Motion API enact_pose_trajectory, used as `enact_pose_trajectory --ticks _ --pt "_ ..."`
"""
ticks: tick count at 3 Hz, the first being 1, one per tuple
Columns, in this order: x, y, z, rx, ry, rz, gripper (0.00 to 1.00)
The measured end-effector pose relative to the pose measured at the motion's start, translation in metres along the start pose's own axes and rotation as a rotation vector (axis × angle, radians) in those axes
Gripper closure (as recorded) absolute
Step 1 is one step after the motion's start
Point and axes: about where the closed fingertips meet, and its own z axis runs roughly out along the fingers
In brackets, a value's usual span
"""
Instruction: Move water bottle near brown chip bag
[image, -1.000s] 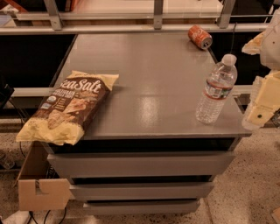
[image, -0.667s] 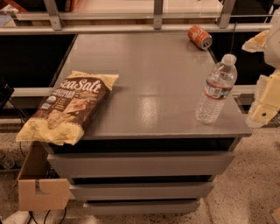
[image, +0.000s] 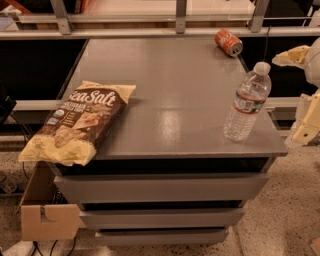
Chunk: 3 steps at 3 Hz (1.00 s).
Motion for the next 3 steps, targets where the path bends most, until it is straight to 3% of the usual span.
enact_pose_trajectory --ticks 1,3 --pt "0.011 -0.005 0.018 -0.033 -0.078 -0.006 0.00" --pt "0.019 -0.018 0.046 -0.122 -0.340 0.071 0.00"
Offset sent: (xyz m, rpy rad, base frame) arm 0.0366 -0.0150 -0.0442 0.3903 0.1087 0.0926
